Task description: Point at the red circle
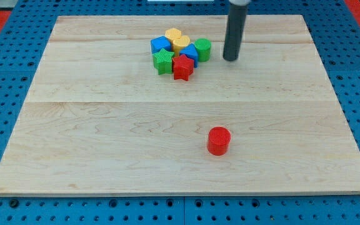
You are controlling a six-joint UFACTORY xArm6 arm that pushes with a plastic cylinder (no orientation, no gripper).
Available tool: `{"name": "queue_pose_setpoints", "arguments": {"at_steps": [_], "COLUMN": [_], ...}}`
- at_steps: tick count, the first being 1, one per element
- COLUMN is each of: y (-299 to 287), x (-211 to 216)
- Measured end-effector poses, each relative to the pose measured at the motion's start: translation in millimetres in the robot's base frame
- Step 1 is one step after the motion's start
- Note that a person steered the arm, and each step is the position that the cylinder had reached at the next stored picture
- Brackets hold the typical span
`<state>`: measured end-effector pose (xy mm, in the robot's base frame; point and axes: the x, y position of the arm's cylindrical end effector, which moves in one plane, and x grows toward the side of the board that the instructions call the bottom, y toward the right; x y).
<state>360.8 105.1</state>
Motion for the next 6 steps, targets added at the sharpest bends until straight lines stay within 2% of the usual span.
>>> {"name": "queue_pose_setpoints", "arguments": {"at_steps": [1, 2, 3, 5, 6], "y": [22, 69, 50, -29, -28], "x": [99, 187, 218, 219, 199]}}
